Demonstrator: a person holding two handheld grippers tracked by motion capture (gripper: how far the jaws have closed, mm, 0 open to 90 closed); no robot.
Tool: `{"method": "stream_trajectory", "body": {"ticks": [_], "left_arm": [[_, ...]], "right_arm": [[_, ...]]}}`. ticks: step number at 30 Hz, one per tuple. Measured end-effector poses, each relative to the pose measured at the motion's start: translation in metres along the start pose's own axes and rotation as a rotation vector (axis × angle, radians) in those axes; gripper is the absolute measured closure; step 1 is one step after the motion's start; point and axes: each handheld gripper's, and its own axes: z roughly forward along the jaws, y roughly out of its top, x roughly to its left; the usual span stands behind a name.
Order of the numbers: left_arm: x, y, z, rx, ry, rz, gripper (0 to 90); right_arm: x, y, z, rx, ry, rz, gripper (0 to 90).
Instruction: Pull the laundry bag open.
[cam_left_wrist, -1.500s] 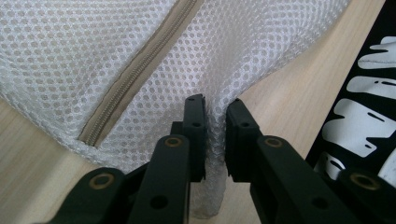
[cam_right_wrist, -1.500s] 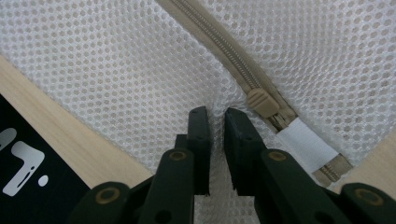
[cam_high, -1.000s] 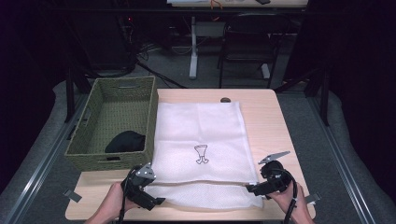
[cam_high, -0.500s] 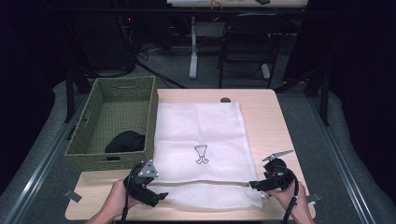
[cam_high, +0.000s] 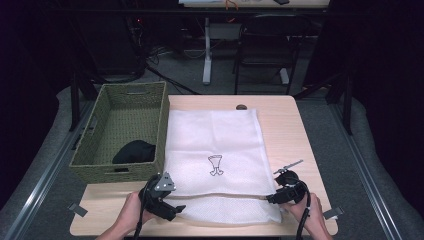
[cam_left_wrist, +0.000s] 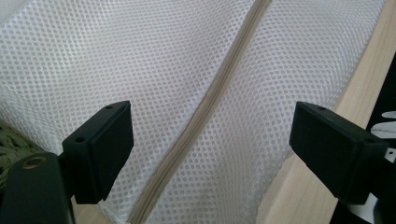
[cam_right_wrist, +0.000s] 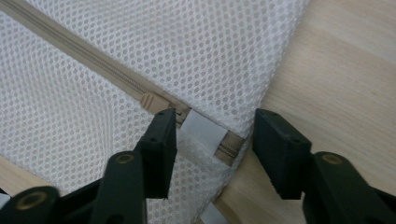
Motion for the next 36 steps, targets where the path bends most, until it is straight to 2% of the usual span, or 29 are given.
{"method": "stream_trajectory", "body": {"ticks": [3,4,8,9,13,15,17,19,20,23,24,25,28,30,36], "left_arm": [[-0.001,0.001,-0.001,-0.014,0.010,0.006,14.4],[-0.001,0.001,-0.001,-0.019,0.015,0.004,14.4],[-0.001,0.003,0.002,-0.021,0.010,-0.006,14.9],[-0.002,0.003,0.002,-0.021,0.015,-0.003,15.0],[-0.006,0.007,0.004,-0.027,0.016,0.006,15.1],[-0.007,0.009,0.004,-0.030,0.013,0.005,15.2],[-0.009,0.012,0.005,-0.029,0.009,0.007,15.4],[-0.011,0.014,0.007,-0.024,0.006,0.009,15.6],[-0.011,0.015,0.007,-0.020,0.005,0.012,15.6],[-0.013,0.019,0.011,-0.018,0.002,0.015,15.6],[-0.014,0.021,0.012,-0.018,-0.001,0.014,15.5],[-0.015,0.024,0.013,-0.022,-0.004,0.018,15.5],[-0.018,0.028,0.016,-0.027,-0.015,0.022,15.5],[-0.020,0.031,0.018,-0.023,-0.018,0.037,15.5],[-0.025,0.039,0.022,-0.028,-0.029,0.062,15.7]], "right_arm": [[0.002,0.000,0.004,0.036,-0.022,-0.027,53.7],[0.004,0.001,0.004,0.034,-0.024,-0.012,54.3],[0.008,0.001,0.006,0.039,-0.067,-0.055,55.6],[0.011,0.002,0.005,0.047,-0.074,-0.031,55.7],[0.009,0.001,0.006,0.038,-0.082,-0.031,55.7],[0.010,0.001,0.006,0.037,-0.079,-0.038,55.7],[0.009,0.001,0.006,0.033,-0.078,-0.020,56.5],[0.007,0.001,0.006,0.013,-0.064,-0.034,62.3],[0.007,0.001,0.006,0.013,-0.064,-0.034,62.3],[0.006,0.001,0.005,0.008,-0.049,0.002,66.2],[0.005,0.001,0.005,0.007,-0.044,0.000,68.0],[0.005,0.001,0.005,0.011,-0.030,0.016,73.0],[0.001,0.000,0.005,0.006,-0.013,0.015,76.5],[0.001,0.000,0.005,0.001,0.005,0.031,79.2],[0.004,0.002,0.002,0.007,-0.002,-0.007,81.8]]}}
